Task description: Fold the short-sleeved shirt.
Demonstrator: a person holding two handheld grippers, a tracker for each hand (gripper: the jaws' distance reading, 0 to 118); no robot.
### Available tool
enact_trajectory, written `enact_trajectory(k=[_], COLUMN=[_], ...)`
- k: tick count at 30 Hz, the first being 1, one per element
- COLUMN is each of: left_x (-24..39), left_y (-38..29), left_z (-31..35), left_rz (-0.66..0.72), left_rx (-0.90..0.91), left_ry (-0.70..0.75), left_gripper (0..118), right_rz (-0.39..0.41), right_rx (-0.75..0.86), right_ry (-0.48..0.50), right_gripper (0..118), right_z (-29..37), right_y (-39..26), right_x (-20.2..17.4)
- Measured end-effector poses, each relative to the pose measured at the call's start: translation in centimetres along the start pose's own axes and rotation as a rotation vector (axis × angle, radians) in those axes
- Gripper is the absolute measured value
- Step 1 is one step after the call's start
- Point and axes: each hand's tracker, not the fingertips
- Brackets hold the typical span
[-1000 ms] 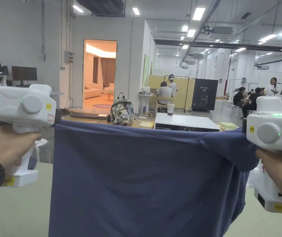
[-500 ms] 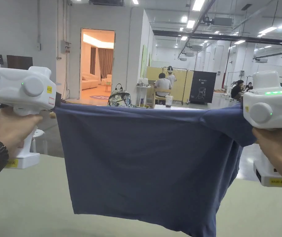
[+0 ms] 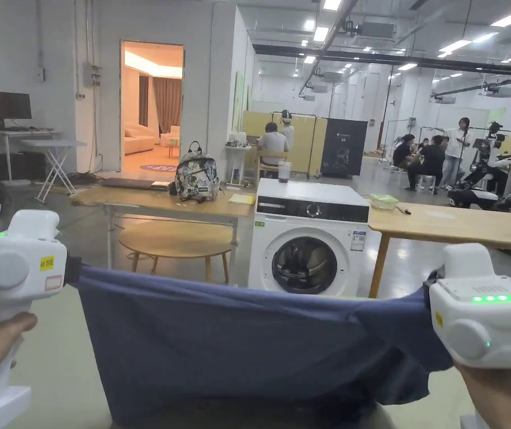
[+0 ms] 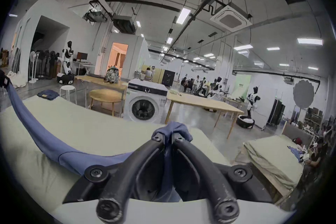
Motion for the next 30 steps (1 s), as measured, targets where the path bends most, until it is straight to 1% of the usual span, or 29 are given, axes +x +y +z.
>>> enact_trajectory(k=[6, 7, 13, 19, 21, 24, 26, 30], left_x=[-0.2, -0.2, -0.5, -1.1, -1.0, -0.9, -0.9, -0.4], left_y=[-6.4, -7.4, -11.1, -13.4, -14.4, -16.6, -18.4, -22.4], left_z=[3.9, 4.7, 7.7, 8.9, 8.8, 8.0, 7.3, 5.7], left_rz=[0.024, 0.025, 0.046, 0.067, 0.068, 0.071, 0.062, 0.067], left_rx=[-0.031, -0.034, -0.038, -0.059, -0.083, -0.172, -0.24, -0.357], left_ry=[-0.03, -0.026, -0.015, -0.008, -0.013, -0.034, -0.048, -0.047], left_gripper=[0, 0, 0, 0, 0, 0, 0, 0], right_rz=[-0.006, -0.024, -0.029, -0.053, -0.044, -0.052, -0.043, -0.045], right_rx=[-0.065, -0.076, -0.126, -0.157, -0.189, -0.268, -0.325, -0.445], right_ry=[0.016, 0.017, 0.04, 0.052, 0.063, 0.09, 0.104, 0.134], right_gripper=[4, 4, 4, 4, 4, 4, 4, 4], right_z=[6.8, 7.8, 12.2, 13.7, 13.9, 13.2, 12.7, 12.1], right_y=[-5.2, -5.7, -7.2, -8.8, -9.7, -12.3, -14.2, -17.8], right_x=[0.4, 0.4, 0.5, 0.7, 0.4, 0.2, -0.1, -0.8])
